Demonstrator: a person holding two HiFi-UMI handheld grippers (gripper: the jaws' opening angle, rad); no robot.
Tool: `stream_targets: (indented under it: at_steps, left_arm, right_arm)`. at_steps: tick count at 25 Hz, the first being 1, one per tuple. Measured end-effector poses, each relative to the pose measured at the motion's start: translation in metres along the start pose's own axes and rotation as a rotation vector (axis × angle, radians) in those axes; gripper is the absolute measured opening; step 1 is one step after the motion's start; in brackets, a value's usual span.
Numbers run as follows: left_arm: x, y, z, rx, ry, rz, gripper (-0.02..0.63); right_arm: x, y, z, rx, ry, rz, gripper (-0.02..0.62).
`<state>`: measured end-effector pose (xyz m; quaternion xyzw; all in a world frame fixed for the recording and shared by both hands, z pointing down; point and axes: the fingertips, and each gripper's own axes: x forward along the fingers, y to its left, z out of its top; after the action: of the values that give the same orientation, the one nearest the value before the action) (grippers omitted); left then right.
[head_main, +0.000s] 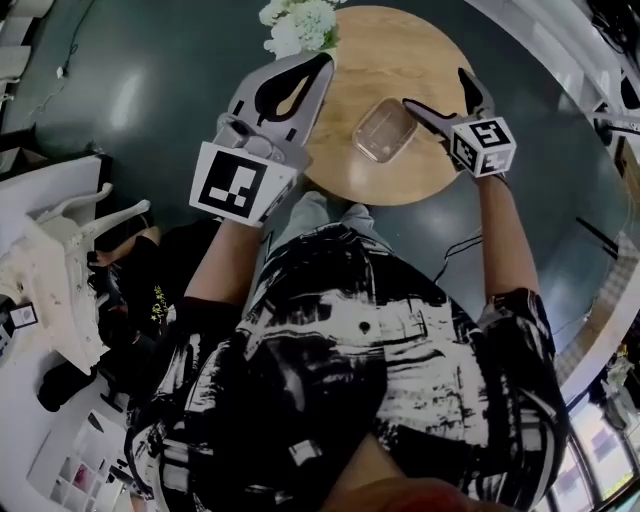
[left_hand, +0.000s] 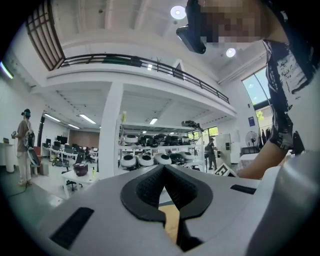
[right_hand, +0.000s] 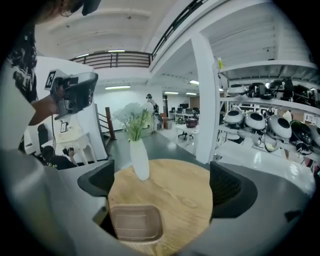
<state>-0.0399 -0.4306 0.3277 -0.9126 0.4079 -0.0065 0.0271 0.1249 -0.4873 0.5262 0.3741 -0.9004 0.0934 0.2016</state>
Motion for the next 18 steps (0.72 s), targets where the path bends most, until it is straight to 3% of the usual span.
stream_targets:
  at_steps: [10,18]
  left_arm:
    - [-0.005,0.007,-0.015,-0.034,0.017,0.0,0.0]
    - [-0.014,0.021,-0.028,-0.056,0.045,0.036,0.0]
  right_arm:
    - [0.057,0.005,-0.097,0.002,0.293,0.149,0.569]
    - [0.074,0.002,-0.137,0.018,0.428,0.198,0.547]
